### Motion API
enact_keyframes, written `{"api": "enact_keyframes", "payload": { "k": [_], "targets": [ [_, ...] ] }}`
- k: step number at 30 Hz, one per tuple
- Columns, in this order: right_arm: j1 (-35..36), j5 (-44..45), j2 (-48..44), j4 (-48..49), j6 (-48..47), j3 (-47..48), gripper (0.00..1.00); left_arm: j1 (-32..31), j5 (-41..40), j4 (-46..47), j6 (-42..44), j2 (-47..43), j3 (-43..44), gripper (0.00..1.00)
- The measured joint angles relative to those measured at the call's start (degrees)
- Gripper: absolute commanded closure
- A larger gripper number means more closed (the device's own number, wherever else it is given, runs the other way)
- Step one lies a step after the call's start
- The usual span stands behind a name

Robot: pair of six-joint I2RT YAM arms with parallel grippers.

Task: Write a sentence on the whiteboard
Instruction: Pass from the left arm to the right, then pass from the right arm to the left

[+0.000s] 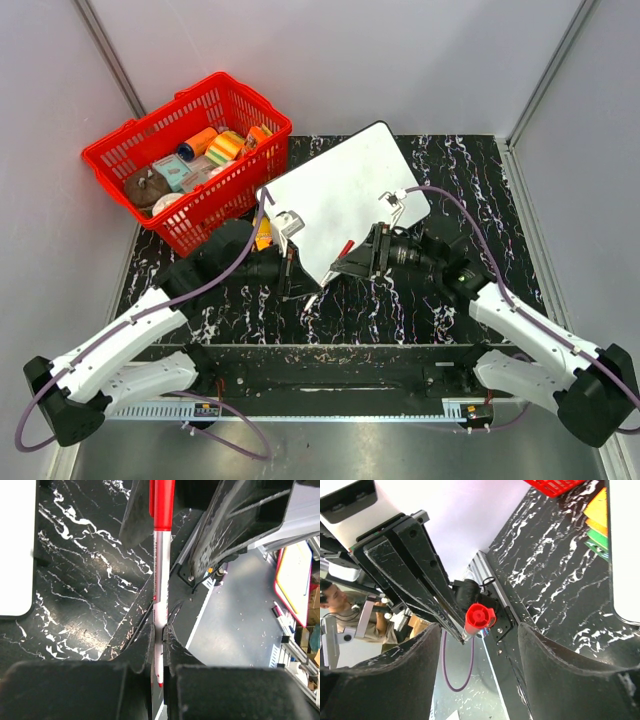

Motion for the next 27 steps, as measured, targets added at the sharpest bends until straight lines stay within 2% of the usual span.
{"api": "enact_keyframes", "payload": {
  "k": [2, 3, 5, 6, 7, 8, 10, 12, 13, 14, 15, 17, 25, 26, 27],
  "targets": [
    [1.11, 0.11, 0.74, 2.49, 0.92, 0.0, 0.36, 0.0, 0.66, 0.81, -0.48, -0.26, 0.0, 1.0],
    [1.77, 0.13, 1.09, 3.65, 1.4, 0.0, 0.43, 0.0, 0.94, 1.16, -0.76, -0.31, 0.0, 1.0],
    [3.04, 0.37, 1.79, 5.62, 2.21, -0.02, 0.63, 0.02, 1.36, 1.66, -1.14, -0.33, 0.0, 1.0],
    [3.69, 0.48, 2.23, 6.95, 2.69, -0.07, 0.87, 0.0, 1.49, 1.86, -1.31, -0.33, 0.0, 1.0],
    [4.15, 0.46, 2.51, 7.98, 3.04, -0.15, 0.97, 0.02, 1.6, 1.95, -1.42, -0.33, 0.0, 1.0],
    [4.59, 0.63, 2.86, 9.79, 4.31, -0.59, 1.0, 0.0, 1.88, 1.92, -1.42, -0.33, 0.0, 1.0],
    [4.72, 0.96, 3.34, 11.72, 4.94, -1.46, 1.0, -0.07, 1.9, 1.31, -1.6, -0.33, 0.44, 1.0],
    [4.72, 1.31, 3.34, 13.16, 5.7, -2.32, 1.0, -0.02, 1.81, 0.66, -1.62, -0.33, 0.63, 0.82],
    [4.81, 1.62, 3.19, 13.42, 5.9, -2.6, 1.0, -0.02, 1.75, 0.52, -1.6, -0.33, 0.63, 0.69],
    [4.92, 2.12, 2.75, 13.42, 6.1, -2.99, 1.0, -0.04, 1.77, 0.46, -1.46, -0.33, 0.66, 0.48],
    [5.05, 2.8, 2.08, 13.31, 6.19, -3.39, 1.0, -0.04, 1.77, 0.52, -1.57, -0.33, 0.66, 0.42],
    [5.2, 4.7, -0.15, 12.35, 6.14, -4.02, 1.0, 0.02, 1.81, 0.79, -1.9, -0.5, 0.63, 0.38],
    [5.35, 14.86, -10.12, 8.83, 5.97, -5.14, 1.0, 0.02, 2.49, 5.16, -4.04, -1.38, -0.94, 0.38],
    [5.35, 15.23, -10.23, 8.72, 5.97, -5.14, 1.0, 0.02, 2.73, 5.31, -4.26, -1.16, -1.05, 0.41],
    [5.35, 15.74, -10.12, 8.5, 5.97, -5.14, 1.0, 0.02, 3.08, 5.77, -4.48, -0.79, -1.2, 0.51]
  ]
}}
